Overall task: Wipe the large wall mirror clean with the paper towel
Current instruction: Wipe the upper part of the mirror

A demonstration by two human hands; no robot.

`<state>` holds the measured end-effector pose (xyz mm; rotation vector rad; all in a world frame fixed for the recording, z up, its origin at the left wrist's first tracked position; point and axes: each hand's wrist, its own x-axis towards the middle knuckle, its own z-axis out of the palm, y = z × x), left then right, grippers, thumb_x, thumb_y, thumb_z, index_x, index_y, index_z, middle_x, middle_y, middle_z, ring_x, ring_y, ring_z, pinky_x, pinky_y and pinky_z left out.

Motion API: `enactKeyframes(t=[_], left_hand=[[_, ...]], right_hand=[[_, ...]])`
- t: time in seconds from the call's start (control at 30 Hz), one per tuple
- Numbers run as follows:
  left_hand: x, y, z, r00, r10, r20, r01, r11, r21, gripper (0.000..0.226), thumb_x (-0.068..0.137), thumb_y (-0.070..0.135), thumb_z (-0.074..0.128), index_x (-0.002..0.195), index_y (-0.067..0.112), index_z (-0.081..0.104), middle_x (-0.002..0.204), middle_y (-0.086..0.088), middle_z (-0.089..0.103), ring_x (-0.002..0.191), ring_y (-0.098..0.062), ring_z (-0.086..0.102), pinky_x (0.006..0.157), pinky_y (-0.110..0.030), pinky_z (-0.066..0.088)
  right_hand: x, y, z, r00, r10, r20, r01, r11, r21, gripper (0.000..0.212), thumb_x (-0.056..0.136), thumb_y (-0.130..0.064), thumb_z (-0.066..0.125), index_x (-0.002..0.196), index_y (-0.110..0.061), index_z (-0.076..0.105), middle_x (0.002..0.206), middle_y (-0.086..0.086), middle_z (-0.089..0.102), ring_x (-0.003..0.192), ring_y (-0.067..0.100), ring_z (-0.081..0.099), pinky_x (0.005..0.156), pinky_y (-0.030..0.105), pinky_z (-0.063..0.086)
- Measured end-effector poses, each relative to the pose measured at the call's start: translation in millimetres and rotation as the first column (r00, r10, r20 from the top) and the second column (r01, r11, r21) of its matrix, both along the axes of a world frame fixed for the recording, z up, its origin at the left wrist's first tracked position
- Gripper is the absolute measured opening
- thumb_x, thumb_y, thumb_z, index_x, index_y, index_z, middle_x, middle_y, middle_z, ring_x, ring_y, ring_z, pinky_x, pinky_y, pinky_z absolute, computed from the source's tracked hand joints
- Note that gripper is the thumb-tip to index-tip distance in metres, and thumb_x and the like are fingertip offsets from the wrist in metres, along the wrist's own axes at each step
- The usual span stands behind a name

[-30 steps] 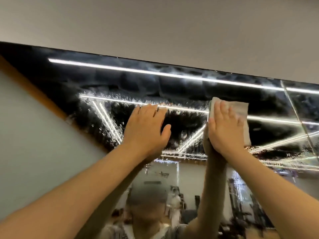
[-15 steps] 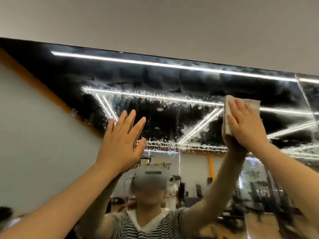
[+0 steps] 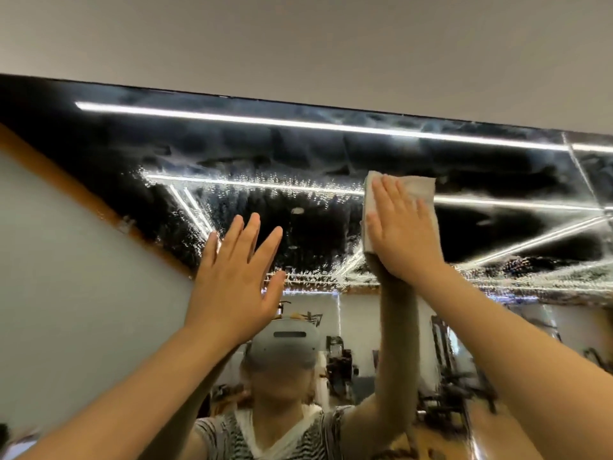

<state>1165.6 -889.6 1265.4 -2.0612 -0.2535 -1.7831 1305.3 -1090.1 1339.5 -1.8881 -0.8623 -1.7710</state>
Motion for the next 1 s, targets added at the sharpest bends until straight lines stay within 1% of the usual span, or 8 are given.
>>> enactKeyframes(t=[0.13, 0.2, 0.27, 0.37, 0.53, 0.73, 0.87, 1.0], left_hand=[[-1, -1, 0, 1.0, -0.01, 0.001, 0.01, 1.0, 0.0, 0.066, 0.091, 0.052, 0.024, 0.15, 0.024, 0.034, 0.158, -0.009, 0.027, 0.147, -0.025, 0.017, 0.114, -0.035, -0.007], [-2, -2, -1, 1.0, -0.017, 0.016, 0.017, 1.0, 0.006, 0.066, 0.091, 0.052, 0.022, 0.151, 0.026, 0.031, 0.159, -0.008, 0.024, 0.147, -0.024, 0.015, 0.114, -0.034, -0.009], [-1, -2, -1, 0.999, -0.026, 0.02, 0.026, 1.0, 0.004, 0.068, 0.091, 0.054, 0.018, 0.153, 0.028, 0.025, 0.161, -0.005, 0.016, 0.149, -0.022, 0.007, 0.114, -0.034, -0.013], [-1, -2, -1, 0.999, -0.044, 0.031, 0.044, 0.999, -0.007, 0.068, 0.09, 0.053, 0.02, 0.152, 0.027, 0.028, 0.161, -0.006, 0.019, 0.149, -0.024, 0.01, 0.116, -0.04, -0.005], [0, -1, -1, 0.998, -0.061, 0.018, 0.061, 0.998, -0.013, 0.071, 0.088, 0.055, 0.017, 0.153, 0.029, 0.025, 0.162, -0.005, 0.016, 0.15, -0.022, 0.005, 0.116, -0.039, -0.007], [-3, 0, -1, 0.998, -0.056, -0.003, 0.056, 0.998, -0.017, 0.075, 0.085, 0.058, 0.007, 0.154, 0.033, 0.015, 0.163, 0.0, 0.005, 0.15, -0.019, -0.004, 0.114, -0.036, -0.015], [-3, -1, -1, 0.998, -0.063, -0.001, 0.063, 0.998, -0.022, 0.075, 0.085, 0.057, 0.007, 0.155, 0.032, 0.014, 0.163, 0.0, 0.004, 0.149, -0.019, -0.005, 0.113, -0.036, -0.016], [-2, -2, -1, 0.998, -0.067, 0.0, 0.067, 0.997, -0.024, 0.074, 0.085, 0.056, 0.009, 0.154, 0.031, 0.016, 0.163, -0.002, 0.006, 0.15, -0.021, -0.003, 0.114, -0.039, -0.013]], right_hand=[[14, -26, -2, 0.999, 0.046, 0.004, -0.046, 0.997, 0.057, 0.07, 0.093, -0.048, 0.012, 0.153, -0.014, 0.021, 0.161, 0.007, 0.019, 0.148, 0.023, 0.014, 0.119, 0.045, 0.01], [17, -33, -2, 0.999, 0.048, -0.006, -0.048, 0.993, 0.107, 0.069, 0.093, -0.046, 0.013, 0.153, -0.013, 0.024, 0.159, 0.009, 0.022, 0.147, 0.024, 0.017, 0.119, 0.045, 0.013], [15, -34, -2, 0.999, 0.017, -0.028, -0.013, 0.989, 0.145, 0.067, 0.094, -0.042, 0.013, 0.153, -0.012, 0.021, 0.16, 0.01, 0.021, 0.147, 0.025, 0.017, 0.119, 0.045, 0.013], [-5, -9, -1, 0.996, 0.0, -0.085, 0.015, 0.983, 0.182, 0.064, 0.097, -0.036, 0.012, 0.155, -0.01, 0.011, 0.161, 0.01, 0.015, 0.147, 0.027, 0.014, 0.118, 0.048, 0.012], [-43, 53, -3, 0.998, 0.055, -0.042, -0.051, 0.996, 0.078, 0.057, 0.105, -0.03, 0.021, 0.156, -0.014, 0.003, 0.164, 0.005, 0.002, 0.15, 0.023, -0.001, 0.119, 0.047, 0.001], [-19, 17, -4, 1.0, -0.003, 0.003, 0.004, 0.999, -0.054, 0.06, 0.1, -0.044, 0.012, 0.156, -0.021, 0.004, 0.163, -0.001, 0.0, 0.15, 0.017, -0.001, 0.118, 0.038, -0.004], [-11, 4, -9, 0.998, 0.01, -0.058, -0.007, 0.999, 0.054, 0.067, 0.094, -0.045, 0.008, 0.156, -0.02, 0.008, 0.163, 0.001, 0.004, 0.15, 0.018, 0.003, 0.119, 0.039, 0.0], [-20, 18, -13, 0.991, 0.046, -0.128, -0.015, 0.972, 0.234, 0.058, 0.102, -0.035, 0.017, 0.156, -0.017, 0.008, 0.163, 0.003, 0.007, 0.15, 0.02, 0.005, 0.119, 0.045, 0.006]])
